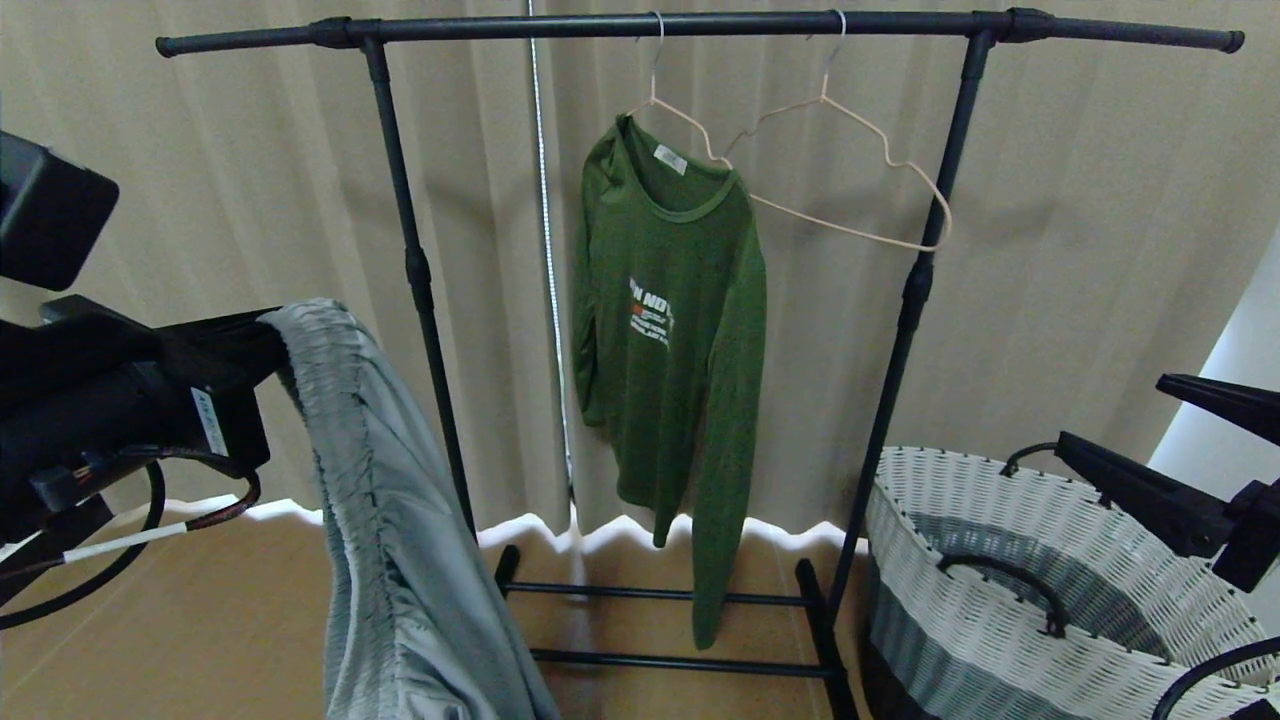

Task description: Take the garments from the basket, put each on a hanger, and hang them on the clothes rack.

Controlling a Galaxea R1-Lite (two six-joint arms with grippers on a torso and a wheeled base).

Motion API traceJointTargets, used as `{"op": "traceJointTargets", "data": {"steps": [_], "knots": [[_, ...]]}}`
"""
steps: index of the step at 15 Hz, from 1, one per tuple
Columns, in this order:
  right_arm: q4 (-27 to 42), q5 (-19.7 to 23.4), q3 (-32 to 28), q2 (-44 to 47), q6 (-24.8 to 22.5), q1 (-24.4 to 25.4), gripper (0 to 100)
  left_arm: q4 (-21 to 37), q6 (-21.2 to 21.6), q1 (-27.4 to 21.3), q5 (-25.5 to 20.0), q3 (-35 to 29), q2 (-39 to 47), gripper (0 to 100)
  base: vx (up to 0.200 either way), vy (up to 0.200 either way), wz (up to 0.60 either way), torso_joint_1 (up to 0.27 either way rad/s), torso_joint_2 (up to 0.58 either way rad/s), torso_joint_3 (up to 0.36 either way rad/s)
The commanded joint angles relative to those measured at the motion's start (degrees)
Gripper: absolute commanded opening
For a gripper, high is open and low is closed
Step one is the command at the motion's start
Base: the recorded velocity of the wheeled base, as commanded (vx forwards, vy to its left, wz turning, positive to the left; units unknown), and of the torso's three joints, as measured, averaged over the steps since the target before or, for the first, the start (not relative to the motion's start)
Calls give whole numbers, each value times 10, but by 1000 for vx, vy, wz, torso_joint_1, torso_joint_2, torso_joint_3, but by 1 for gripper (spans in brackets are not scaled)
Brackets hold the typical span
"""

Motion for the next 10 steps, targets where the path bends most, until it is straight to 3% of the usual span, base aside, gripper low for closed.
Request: {"op": "traceJointTargets", "data": {"steps": [1,3,8,10], "knots": [[1,0,0,4,-1,0,100,2,0,3,0,4,-2,0,0,0,0,144,-100,-237],[1,0,-1,4,-1,0,100,2,0,3,0,11,-4,0,0,0,0,171,-208,-256],[2,-1,-1,5,-2,0,100,1,1,3,-1,19,-4,0,0,0,0,105,-587,-249],[2,-1,-1,6,-2,0,100,1,2,3,-1,23,-4,0,0,0,0,303,-498,-254]]}}
